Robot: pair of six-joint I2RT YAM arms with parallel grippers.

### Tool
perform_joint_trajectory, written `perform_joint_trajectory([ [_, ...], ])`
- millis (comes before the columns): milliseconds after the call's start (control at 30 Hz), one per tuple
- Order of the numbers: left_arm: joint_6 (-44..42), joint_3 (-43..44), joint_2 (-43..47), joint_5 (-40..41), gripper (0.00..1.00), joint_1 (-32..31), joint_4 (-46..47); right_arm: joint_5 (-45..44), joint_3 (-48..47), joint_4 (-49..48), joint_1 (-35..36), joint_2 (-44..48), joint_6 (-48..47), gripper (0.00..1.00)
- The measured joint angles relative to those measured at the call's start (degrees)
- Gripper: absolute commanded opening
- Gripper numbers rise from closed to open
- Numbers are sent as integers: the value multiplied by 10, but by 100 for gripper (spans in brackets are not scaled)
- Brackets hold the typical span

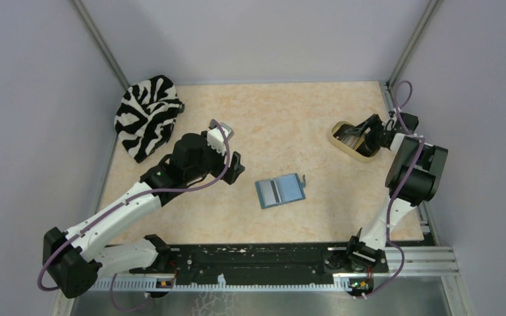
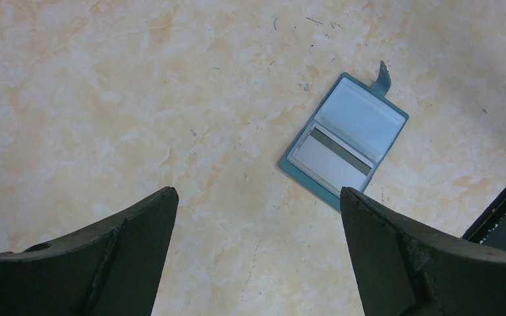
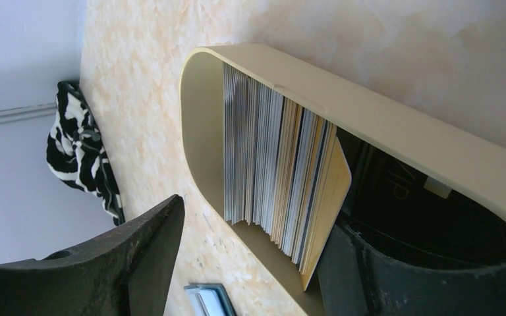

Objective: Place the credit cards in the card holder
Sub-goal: Pick up the credit card from the storage box.

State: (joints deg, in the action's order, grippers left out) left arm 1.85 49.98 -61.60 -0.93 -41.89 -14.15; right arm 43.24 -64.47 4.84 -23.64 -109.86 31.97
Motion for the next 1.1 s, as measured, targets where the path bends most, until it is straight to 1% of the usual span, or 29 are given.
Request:
perform_joint_trajectory([
  [533, 0, 0, 0, 0, 99, 0, 0, 8, 0, 39, -33, 13, -26, 65],
  [700, 0, 0, 0, 0, 99, 0, 0, 4, 0, 58, -33, 19, -40, 59],
  [867, 0, 0, 0, 0, 99, 0, 0, -6, 0, 74, -36, 23, -49, 58],
  [1100, 0, 0, 5, 0, 99, 0, 0, -28, 0, 91, -40, 44, -63, 49],
])
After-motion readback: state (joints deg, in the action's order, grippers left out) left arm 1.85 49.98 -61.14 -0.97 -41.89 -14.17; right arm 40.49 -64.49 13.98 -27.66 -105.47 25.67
